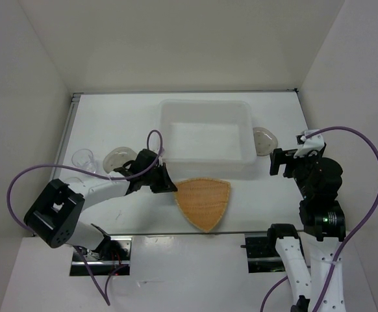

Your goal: Place the mixed dishes into the plastic bin

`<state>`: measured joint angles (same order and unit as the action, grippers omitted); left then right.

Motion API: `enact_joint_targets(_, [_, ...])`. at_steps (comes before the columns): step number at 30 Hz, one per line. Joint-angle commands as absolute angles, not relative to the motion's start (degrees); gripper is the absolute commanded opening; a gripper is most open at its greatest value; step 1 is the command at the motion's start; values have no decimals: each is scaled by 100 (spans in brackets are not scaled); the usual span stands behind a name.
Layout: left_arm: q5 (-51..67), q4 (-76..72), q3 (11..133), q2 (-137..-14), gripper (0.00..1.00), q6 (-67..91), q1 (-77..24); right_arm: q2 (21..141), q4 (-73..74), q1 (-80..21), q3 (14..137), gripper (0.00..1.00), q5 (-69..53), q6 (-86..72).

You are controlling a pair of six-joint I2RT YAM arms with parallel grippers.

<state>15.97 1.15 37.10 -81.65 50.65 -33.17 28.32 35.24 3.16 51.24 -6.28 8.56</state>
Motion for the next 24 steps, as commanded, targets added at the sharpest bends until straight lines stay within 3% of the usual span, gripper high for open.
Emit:
enact_joint_targets(1, [1881,1028,3472,-8306,0,5229,-3340,2742,3164,343,5098,98,-563,800])
enact_joint_targets(7, [1775,1906,3726,-7920,0,5072,-3340,2689,3164,343,5045,98,-563,747])
enact_joint_targets(12, [2152,3066,4901,-7358,0,4685,-3393,2637,3164,343,5045,98,-563,747])
enact_joint_targets(18, [3276,3120,6132,-6882,0,5071,-3393,2523,3111,343,5045,98,-563,747])
enact_joint_targets(24, [3358,2487,7258,-7249,0,5572,-3138,2417,3111,343,4992,98,-510,747])
